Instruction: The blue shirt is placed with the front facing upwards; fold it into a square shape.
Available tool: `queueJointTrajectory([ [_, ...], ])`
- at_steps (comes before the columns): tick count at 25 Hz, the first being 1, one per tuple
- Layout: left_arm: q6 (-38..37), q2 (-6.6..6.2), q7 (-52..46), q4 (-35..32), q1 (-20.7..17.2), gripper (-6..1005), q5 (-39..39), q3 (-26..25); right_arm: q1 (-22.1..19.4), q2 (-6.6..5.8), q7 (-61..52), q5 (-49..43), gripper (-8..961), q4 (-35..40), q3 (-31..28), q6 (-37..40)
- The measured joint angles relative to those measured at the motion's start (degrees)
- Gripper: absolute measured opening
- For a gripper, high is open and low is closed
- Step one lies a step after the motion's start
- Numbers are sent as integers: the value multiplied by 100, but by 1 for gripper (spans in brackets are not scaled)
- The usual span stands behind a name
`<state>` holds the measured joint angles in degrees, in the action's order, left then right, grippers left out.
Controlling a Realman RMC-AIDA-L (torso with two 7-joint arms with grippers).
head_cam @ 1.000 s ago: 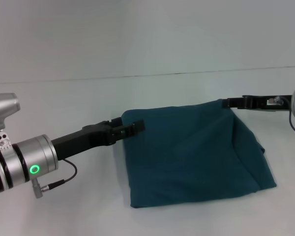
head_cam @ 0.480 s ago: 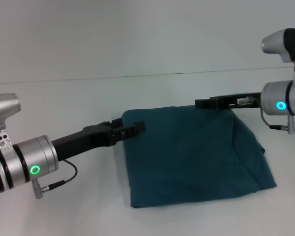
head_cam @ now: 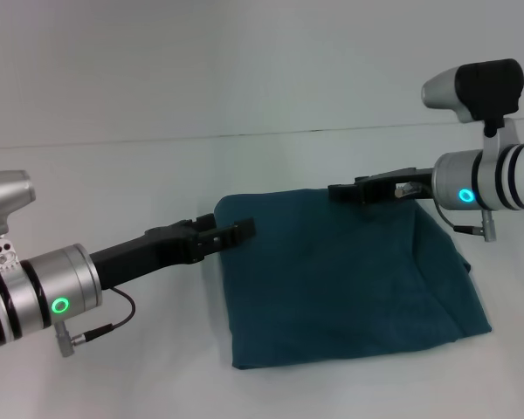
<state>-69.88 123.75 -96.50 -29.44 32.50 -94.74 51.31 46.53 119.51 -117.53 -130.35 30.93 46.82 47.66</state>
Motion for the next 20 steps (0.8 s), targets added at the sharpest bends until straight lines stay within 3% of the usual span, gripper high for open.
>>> queueJointTrajectory([
  [15,16,-6,-54,9,3,946,0,2,111,0,67,3,573,-227,172,-240],
  [20,18,-8,-63,9,1,946,0,2,176,1,106,2,512,-345,203,-278],
])
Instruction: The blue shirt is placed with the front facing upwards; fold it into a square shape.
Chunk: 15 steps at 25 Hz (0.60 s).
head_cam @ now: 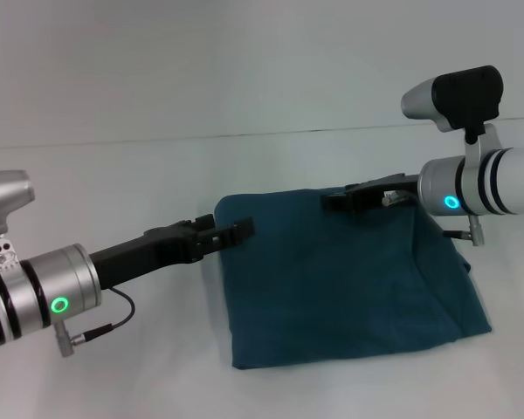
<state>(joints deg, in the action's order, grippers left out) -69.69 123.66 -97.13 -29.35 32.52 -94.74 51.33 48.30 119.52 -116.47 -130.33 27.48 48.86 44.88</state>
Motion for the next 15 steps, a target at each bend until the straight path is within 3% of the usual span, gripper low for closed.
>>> queueJointTrajectory([
  [4,12,0,-2,0,-5,946,0,-2,15,7,2,0,463,-4,1,34],
  [9,65,0,-4,0,-10,945,0,2,33,8,-47,-34,243,-6,34,41],
  [15,71,-5,-7,0,-9,944,-4,0,41,4,-59,-36,135,-6,71,26],
])
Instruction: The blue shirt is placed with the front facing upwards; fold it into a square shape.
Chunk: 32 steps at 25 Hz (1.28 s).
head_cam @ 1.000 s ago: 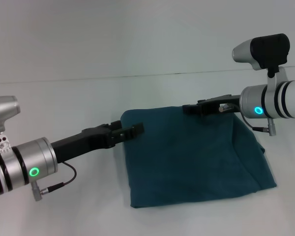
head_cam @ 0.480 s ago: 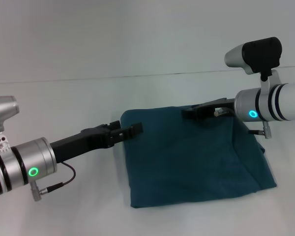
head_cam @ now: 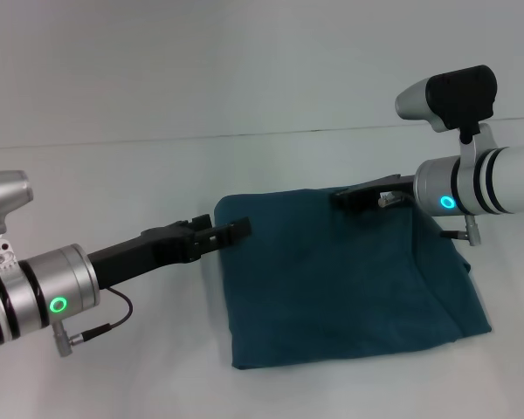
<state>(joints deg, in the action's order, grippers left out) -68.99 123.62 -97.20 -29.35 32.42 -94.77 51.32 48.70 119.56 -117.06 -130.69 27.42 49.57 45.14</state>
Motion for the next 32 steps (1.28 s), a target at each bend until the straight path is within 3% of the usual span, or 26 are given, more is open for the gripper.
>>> queueJointTrajectory([
  [5,0,-4,0,0,2,944,-4,0,0,-3,1,26,45,12,-3,-72],
  [21,-1,-5,-4,0,0,942,-1,-9,297,-9,-9,53,22,17,-9,-215],
  [32,-1,-5,-47,0,2,941,4,-9,170,-29,-92,56,20,-5,-37,-379],
])
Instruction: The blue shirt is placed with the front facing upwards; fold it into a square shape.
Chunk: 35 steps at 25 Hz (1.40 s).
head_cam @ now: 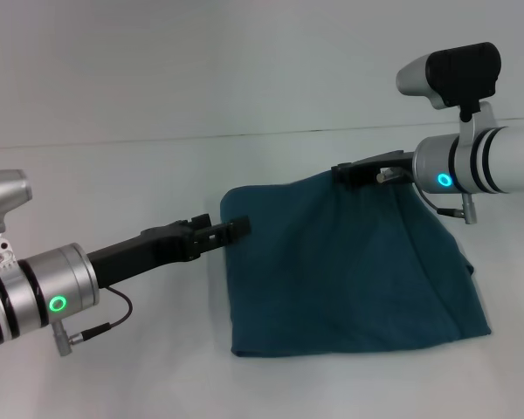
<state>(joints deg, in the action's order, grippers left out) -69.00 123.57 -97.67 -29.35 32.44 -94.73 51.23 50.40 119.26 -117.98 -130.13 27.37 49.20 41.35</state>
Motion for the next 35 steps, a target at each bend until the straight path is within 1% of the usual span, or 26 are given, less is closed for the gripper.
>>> queueJointTrajectory([
  [3,12,0,-12,0,4,941,0,0,-14,-2,35,1,20,32,3,-16],
  [8,140,9,-14,0,-4,940,0,9,-130,1,49,64,118,190,-12,-105],
  [9,198,10,-15,0,-3,940,0,19,-274,6,50,172,158,405,-15,-89],
  [10,257,12,-15,0,-4,940,0,32,-274,6,50,172,198,405,-15,-89],
  [11,299,14,-15,6,0,940,0,48,-358,6,50,243,237,515,-14,-29],
  [15,470,18,-9,129,75,939,-1,111,-720,-29,49,584,397,970,-20,429],
  [19,621,18,-6,214,128,939,-10,238,-1072,-98,21,732,558,1408,-29,1058],
  [22,621,18,-13,214,129,939,-10,264,-1316,-169,7,863,634,1626,-80,1483],
  [25,595,18,-14,214,116,938,-10,265,-1570,-251,29,1130,634,1725,-230,1781],
  [29,542,18,-15,209,85,938,-10,268,-1898,-402,59,1387,635,1757,-549,2089],
  [30,542,18,-15,209,85,938,-10,268,-1898,-402,59,1387,635,1757,-549,2089],
  [35,515,13,-16,195,82,937,-45,273,-2119,-479,70,1397,635,1761,-670,2189],
])
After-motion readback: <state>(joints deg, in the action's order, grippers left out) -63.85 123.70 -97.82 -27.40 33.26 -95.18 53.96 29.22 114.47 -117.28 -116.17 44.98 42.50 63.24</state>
